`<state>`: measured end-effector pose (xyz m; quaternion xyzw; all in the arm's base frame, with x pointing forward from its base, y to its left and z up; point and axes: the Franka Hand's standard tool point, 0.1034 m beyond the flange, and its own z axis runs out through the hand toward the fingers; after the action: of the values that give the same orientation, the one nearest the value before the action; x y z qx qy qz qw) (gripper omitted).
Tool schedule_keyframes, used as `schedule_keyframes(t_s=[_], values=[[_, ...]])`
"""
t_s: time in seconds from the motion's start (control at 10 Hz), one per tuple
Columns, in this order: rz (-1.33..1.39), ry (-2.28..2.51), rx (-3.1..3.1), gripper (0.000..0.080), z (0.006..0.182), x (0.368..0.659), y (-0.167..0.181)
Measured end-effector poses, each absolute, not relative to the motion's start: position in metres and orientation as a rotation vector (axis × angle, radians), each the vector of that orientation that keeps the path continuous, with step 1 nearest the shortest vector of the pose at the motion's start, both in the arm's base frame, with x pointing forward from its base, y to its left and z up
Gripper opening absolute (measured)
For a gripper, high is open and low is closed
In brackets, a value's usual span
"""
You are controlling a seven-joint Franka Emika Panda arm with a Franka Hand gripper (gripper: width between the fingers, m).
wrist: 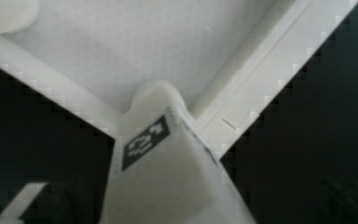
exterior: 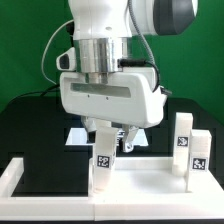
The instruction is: Assemble desk
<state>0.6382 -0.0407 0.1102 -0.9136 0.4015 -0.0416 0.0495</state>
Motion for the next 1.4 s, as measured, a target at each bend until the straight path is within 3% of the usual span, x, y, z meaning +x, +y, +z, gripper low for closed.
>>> schedule_keyframes(t_s=[0.2,0.3,0.5,0.9,1.2,1.4], values=[[-0.106,0.642,-3.022,0.0649,0.111,0.641,-0.049],[-0.111,0.782,-2.984,0.0617,0.111,0.642,-0.049],[-0.107,0.903,-2.946,0.0331,0.110,0.642,-0.049],[-0.094,1.479,-2.699,0.0293,0.109,0.641,-0.057],[-0.022,2.165,-2.123,0.0293,0.107,0.638,-0.058],[-0.005,2.300,-1.957,0.0294,0.107,0.636,-0.058]])
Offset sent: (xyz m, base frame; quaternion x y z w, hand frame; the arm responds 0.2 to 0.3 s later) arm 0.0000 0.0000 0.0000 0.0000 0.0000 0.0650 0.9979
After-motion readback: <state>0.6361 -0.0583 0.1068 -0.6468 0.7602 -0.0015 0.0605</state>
